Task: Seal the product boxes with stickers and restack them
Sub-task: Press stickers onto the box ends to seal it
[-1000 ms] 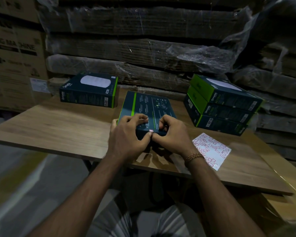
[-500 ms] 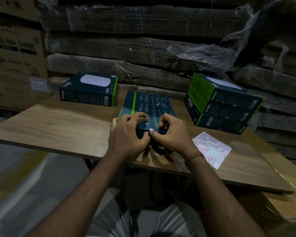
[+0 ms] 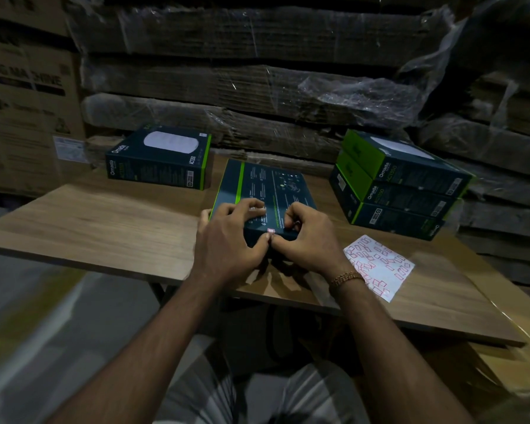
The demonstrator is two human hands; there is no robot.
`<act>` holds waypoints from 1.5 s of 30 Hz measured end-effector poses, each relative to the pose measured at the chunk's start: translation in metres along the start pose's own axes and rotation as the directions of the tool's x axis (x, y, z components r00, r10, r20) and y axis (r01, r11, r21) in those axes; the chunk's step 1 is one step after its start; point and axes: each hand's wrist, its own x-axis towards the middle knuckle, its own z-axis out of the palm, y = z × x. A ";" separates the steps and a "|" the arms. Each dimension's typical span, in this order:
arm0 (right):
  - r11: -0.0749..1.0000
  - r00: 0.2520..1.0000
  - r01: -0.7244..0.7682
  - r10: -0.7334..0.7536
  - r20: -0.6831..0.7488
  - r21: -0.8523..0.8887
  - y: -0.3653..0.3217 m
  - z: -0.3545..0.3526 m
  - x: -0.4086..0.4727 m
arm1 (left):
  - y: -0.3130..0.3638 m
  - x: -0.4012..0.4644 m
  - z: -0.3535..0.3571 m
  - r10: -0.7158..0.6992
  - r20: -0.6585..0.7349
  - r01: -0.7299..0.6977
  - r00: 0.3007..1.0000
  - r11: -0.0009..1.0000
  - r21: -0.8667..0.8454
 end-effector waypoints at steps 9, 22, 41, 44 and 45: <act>0.990 0.998 0.002 -0.011 0.062 0.138 0.003 -0.009 -0.006 | -0.001 0.001 -0.002 -0.056 0.051 0.057 0.997 0.998 -0.031; 0.995 0.996 0.074 -0.077 0.047 0.068 0.003 -0.003 -0.008 | -0.002 0.002 0.000 -0.082 0.040 0.084 0.996 0.995 -0.045; 0.994 0.997 0.013 -0.021 0.074 0.109 0.004 -0.007 -0.008 | -0.002 0.001 0.002 -0.019 -0.006 0.019 1.000 0.999 -0.029; 0.995 0.996 0.044 -0.050 0.067 0.093 0.004 -0.007 -0.009 | -0.005 0.000 0.002 0.037 -0.027 -0.038 0.999 0.997 -0.067; 0.995 0.996 0.055 -0.061 0.065 0.083 0.004 -0.007 -0.009 | -0.005 0.000 0.002 0.050 -0.040 -0.053 0.998 0.995 -0.079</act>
